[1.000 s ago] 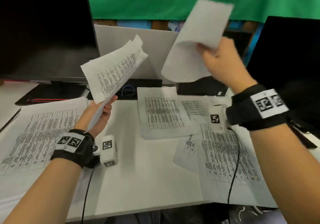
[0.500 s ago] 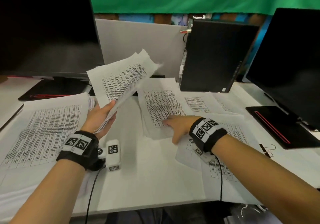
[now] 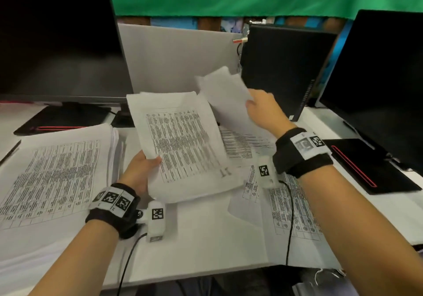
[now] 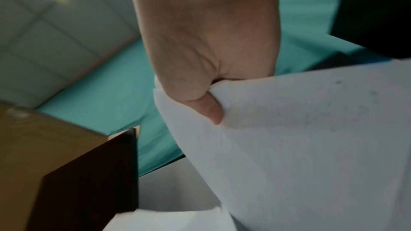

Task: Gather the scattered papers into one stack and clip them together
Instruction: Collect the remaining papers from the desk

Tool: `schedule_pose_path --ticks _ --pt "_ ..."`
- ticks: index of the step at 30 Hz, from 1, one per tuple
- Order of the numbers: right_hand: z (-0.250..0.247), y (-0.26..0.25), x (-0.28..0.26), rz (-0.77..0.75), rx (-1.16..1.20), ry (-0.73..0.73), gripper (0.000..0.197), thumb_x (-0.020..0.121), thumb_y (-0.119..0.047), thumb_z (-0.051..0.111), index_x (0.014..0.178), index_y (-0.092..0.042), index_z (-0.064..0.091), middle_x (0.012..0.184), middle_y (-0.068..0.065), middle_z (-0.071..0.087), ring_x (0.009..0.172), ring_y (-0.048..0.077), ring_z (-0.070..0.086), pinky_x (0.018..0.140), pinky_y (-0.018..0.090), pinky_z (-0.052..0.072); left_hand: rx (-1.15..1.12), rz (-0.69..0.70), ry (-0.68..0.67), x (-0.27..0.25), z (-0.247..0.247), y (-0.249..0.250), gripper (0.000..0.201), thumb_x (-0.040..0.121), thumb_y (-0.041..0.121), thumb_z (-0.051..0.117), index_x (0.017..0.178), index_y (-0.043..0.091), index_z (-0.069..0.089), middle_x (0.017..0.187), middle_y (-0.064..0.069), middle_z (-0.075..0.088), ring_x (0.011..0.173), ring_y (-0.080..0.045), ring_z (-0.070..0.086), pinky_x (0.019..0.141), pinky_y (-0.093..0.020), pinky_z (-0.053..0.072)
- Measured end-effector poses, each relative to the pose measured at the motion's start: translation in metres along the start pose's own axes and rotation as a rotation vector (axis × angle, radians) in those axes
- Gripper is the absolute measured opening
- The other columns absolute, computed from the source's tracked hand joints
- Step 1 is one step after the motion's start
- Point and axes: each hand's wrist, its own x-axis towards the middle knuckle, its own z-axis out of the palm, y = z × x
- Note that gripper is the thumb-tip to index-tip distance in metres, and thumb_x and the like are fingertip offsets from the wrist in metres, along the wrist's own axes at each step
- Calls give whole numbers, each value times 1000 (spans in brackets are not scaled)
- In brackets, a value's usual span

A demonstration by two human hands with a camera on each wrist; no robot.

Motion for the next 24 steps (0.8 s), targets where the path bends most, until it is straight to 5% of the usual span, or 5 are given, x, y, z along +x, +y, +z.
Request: schedule_pose_path --ticks 4,7,12,17,24 --pt "19 -32 -23 -211 -131 -72 55 93 3 42 135 -28 57 120 9 67 101 31 64 82 43 56 15 -74 17 -1 8 -7 21 97 -1 42 103 10 59 93 -8 67 82 -20 64 63 -33 48" --pt "61 -43 -51 -284 -155 -318 57 95 2 43 141 -32 52 134 3 60 93 17 63 71 26 54 11 -112 47 0 10 -12 20 98 12 46 108 4 61 98 -17 68 81 -26 64 66 -36 48" --pt "89 -26 -77 -152 -173 -736 83 85 -60 61 154 -29 26 160 1 26 146 23 28 118 43 28 -146 -277 8 6 8 -11 55 94 60 33 105 18 67 95 -14 73 92 -31 65 73 -39 49" --pt "45 15 -88 276 -529 -735 54 89 -38 65 132 -7 53 133 11 55 116 28 58 85 32 49 157 -156 53 12 3 -19 40 91 -4 53 130 2 51 124 -20 60 101 -33 61 87 -46 48" --pt "50 74 -109 561 -442 -681 64 85 -38 64 137 -7 46 126 11 58 108 24 61 80 29 52 -57 -107 69 12 -8 -28 34 95 -1 48 128 5 51 113 -11 65 94 -24 64 70 -36 51"
